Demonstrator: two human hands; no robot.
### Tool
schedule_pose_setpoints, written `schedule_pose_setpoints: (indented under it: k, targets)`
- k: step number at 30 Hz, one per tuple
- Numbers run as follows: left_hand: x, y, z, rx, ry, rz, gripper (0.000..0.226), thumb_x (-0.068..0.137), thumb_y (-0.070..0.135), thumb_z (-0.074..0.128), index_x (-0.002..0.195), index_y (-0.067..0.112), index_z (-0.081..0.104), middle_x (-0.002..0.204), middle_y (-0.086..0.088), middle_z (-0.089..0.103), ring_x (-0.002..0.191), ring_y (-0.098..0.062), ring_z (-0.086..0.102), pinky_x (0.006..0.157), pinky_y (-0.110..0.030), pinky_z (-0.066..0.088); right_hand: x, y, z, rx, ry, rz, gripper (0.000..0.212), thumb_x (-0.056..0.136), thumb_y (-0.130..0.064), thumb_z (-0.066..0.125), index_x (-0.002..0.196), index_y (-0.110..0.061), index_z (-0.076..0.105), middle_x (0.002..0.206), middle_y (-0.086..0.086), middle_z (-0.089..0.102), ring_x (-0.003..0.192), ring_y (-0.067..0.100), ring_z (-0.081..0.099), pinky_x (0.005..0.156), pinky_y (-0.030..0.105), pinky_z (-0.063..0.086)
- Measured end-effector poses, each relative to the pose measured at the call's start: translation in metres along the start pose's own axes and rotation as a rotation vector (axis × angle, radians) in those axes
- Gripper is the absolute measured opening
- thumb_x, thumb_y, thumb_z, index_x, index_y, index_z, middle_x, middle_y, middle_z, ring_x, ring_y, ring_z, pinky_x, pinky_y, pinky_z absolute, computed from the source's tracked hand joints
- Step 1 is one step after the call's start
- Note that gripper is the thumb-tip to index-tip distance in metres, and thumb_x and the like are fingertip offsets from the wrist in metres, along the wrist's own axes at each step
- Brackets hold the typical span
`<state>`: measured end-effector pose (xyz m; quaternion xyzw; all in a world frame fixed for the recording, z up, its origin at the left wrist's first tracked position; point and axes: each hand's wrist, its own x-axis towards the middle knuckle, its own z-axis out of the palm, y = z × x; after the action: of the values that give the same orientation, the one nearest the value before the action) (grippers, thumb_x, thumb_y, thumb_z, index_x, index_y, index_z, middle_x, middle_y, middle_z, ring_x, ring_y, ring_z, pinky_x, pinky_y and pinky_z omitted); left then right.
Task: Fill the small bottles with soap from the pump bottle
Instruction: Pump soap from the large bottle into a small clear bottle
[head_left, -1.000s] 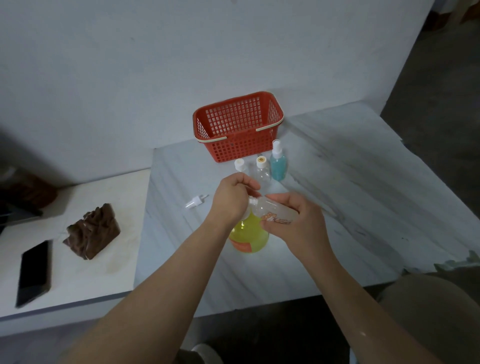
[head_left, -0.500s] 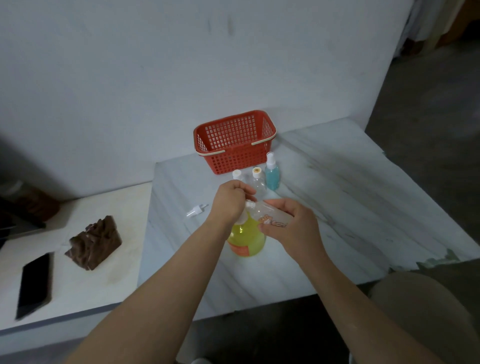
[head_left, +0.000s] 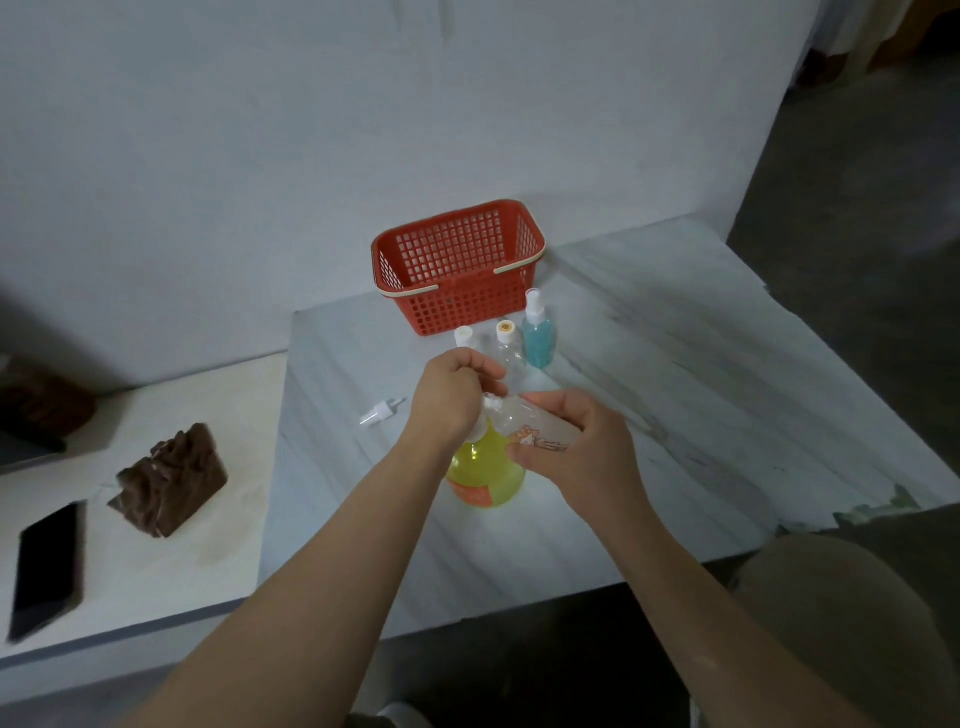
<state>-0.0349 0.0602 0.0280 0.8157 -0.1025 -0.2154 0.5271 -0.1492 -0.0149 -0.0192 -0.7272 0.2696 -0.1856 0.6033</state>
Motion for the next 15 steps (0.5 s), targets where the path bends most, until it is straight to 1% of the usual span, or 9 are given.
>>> schedule_pose_setpoints:
  k: [2,6,9,13,15]
  targets:
    - [0.002,-0.002,0.002,0.006,-0.009,-0.005,0.038,0.08,-0.009,0.029,0.074,0.008,0.061,0.072,-0.012,0.065,0.071,-0.02,0.059,0.084,-0.039,0.051,0.003,0.003,0.001,-0.006,0.005,0.0,0.045,0.062,-0.015,0.084,0.102,-0.027,0.066,0.092,-0.011,0.068,0.086,0.007,0.064,0.067,0.016,0.048]
    - [0.003,-0.005,0.004,0.014,-0.004,0.013,0.038,0.077,-0.011,0.029,0.072,0.007,0.061,0.073,-0.014,0.065,0.068,-0.018,0.058,0.08,-0.036,0.051,0.007,0.008,0.003,-0.024,0.026,-0.016,0.043,0.062,-0.015,0.084,0.101,-0.026,0.068,0.092,-0.011,0.069,0.086,0.007,0.064,0.07,0.02,0.05]
    - [0.005,-0.005,0.004,0.009,0.002,0.007,0.038,0.077,-0.012,0.029,0.072,0.006,0.061,0.074,-0.014,0.064,0.068,-0.018,0.057,0.077,-0.034,0.051,0.011,0.01,0.004,-0.032,0.027,-0.032,0.043,0.063,-0.016,0.083,0.103,-0.025,0.069,0.093,-0.01,0.069,0.086,0.008,0.064,0.07,0.019,0.046]
    - [0.004,-0.004,0.003,0.031,0.012,0.004,0.037,0.079,-0.01,0.029,0.072,0.008,0.061,0.07,-0.008,0.062,0.067,-0.015,0.056,0.077,-0.031,0.05,0.011,0.008,0.003,-0.045,0.021,-0.033,0.042,0.064,-0.016,0.082,0.102,-0.026,0.069,0.093,-0.011,0.069,0.086,0.007,0.064,0.069,0.018,0.046]
    - [0.002,-0.003,0.003,0.043,0.019,-0.004,0.037,0.081,-0.009,0.03,0.071,0.009,0.061,0.069,-0.005,0.061,0.067,-0.014,0.056,0.079,-0.031,0.049,0.009,0.007,0.002,-0.048,0.018,-0.028,0.042,0.064,-0.017,0.082,0.102,-0.027,0.068,0.093,-0.011,0.069,0.086,0.008,0.064,0.07,0.021,0.049]
